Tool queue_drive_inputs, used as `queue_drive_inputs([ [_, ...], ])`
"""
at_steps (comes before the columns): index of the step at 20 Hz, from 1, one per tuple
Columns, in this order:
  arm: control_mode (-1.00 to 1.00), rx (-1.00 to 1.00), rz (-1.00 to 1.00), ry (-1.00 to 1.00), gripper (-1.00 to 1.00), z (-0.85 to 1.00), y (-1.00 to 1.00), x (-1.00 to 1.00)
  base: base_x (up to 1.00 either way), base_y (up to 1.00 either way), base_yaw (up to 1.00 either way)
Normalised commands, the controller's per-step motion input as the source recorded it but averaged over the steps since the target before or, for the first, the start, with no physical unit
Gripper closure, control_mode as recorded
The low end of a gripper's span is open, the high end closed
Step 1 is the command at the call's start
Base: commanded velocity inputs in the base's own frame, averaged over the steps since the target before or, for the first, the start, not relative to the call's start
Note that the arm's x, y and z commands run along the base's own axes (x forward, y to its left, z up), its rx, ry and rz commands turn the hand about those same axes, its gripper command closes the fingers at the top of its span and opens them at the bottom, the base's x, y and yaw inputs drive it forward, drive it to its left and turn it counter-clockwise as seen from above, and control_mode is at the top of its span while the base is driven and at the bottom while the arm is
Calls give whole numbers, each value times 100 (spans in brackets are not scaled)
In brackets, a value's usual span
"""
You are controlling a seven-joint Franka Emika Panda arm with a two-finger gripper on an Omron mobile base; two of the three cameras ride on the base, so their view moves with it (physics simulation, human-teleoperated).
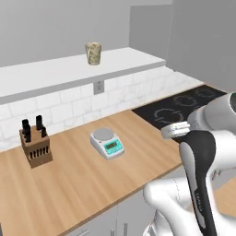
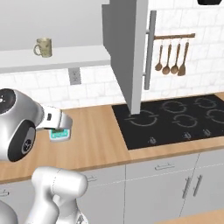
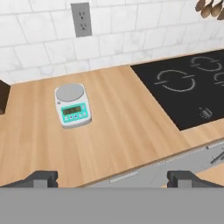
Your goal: Gather all objects into one cabinet and sort the glasses and bowls to opposite sides.
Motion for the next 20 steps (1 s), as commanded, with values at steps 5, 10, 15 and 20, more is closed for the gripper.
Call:
queue_drive_inputs([
  [5,-100,-2,-1,7,-100,0,26,19,0,0,0],
  [10,-100,-2,0,0,-100,34,50,19,0,0,0],
  [15,-100,-2,0,-13,-100,79,51,32,0,0,0],
  [20,-100,0,2,-7,-100,79,36,5,0,0,0],
])
